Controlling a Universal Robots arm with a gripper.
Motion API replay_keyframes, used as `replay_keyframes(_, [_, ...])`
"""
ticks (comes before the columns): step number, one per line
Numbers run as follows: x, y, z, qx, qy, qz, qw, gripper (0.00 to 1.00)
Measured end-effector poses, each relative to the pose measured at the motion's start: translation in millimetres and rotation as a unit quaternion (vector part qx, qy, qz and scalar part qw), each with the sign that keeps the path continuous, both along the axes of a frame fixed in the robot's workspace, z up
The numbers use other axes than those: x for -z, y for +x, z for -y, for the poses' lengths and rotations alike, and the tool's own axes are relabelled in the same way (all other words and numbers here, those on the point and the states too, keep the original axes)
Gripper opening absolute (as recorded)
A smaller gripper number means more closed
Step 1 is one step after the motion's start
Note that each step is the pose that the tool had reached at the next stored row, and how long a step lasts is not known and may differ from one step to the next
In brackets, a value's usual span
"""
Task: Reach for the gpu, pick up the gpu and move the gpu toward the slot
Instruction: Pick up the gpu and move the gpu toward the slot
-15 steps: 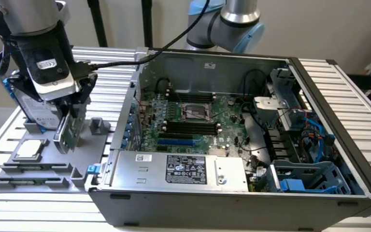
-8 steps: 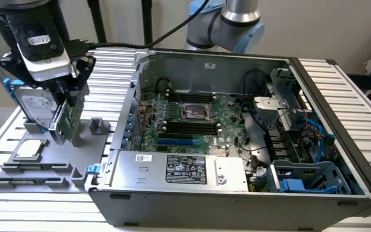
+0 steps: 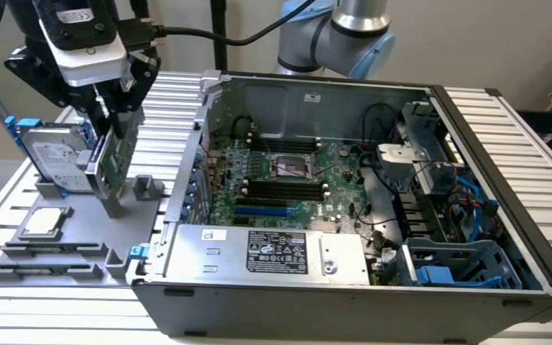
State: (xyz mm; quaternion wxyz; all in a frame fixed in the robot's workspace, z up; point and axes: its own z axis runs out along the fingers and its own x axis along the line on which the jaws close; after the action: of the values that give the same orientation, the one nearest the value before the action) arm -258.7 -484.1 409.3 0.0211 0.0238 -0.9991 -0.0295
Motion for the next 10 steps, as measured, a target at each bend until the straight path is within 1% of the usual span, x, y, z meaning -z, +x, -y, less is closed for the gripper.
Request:
replay_keyframes(4, [-15.9,18.1,1.6,0.000,0.0035,0.0000,1.0000,0.26])
replay_keyframes(6, [-22.2,27.2,2.3,0.000,0.0058,0.0000,1.0000,0.26])
replay_keyframes(8, [-27.1,36.1,2.6,0.000,0.0089,0.0000,1.0000,0.26])
replay_keyframes(10, [-30.7,45.3,2.6,0.000,0.0130,0.0000,0.9999,0.26])
